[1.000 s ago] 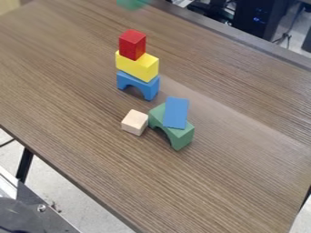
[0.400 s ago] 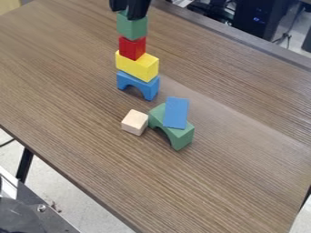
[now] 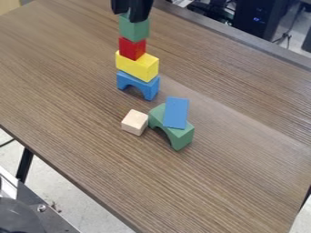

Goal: Moved the green block on top of the red block

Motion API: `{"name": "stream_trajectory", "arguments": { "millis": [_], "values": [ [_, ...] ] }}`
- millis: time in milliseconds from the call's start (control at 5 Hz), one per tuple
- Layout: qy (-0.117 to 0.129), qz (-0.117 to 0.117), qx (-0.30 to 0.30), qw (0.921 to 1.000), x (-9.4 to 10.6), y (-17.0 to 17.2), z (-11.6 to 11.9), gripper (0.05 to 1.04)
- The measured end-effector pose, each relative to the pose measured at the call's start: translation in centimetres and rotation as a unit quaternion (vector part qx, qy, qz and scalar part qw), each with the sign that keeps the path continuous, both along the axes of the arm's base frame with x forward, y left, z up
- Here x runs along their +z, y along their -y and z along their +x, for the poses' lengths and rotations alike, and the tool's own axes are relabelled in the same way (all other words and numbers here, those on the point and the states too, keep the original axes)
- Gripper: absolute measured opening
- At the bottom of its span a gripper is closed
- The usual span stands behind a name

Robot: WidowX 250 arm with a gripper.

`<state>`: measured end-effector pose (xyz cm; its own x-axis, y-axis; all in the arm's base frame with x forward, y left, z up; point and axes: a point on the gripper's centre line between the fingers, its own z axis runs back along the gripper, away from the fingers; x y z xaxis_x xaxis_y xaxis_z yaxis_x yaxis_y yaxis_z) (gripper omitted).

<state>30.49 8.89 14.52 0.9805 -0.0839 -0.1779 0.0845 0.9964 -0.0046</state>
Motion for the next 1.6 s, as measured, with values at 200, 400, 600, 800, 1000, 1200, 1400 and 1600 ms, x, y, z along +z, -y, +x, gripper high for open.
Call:
{"name": "stream_trajectory", "arguments": {
  "millis": [200,400,600,800,1000,1200,1400,1600],
  "values": [
    [0.000,-0.003,0.009,1.0000,0.0,-0.4,-0.2,0.823],
    [0.001,-0.017,0.022,0.9996,0.0,-0.6,-0.3,1.011],
    [0.000,-0.029,0.041,0.9987,-0.1,-1.0,-0.6,1.003],
    [0.019,-0.032,0.045,0.9983,1.3,-1.2,-0.9,1.000],
    [0.090,-0.024,0.016,0.9955,5.8,-0.6,-2.2,1.000],
    [0.118,-0.011,-0.008,0.9929,8.1,-0.4,-3.3,1.000],
    [0.107,-0.012,-0.033,0.9936,7.6,0.3,-3.4,1.000],
    [0.057,-0.025,-0.062,0.9961,4.9,1.9,-3.2,1.000]
  ]
}}
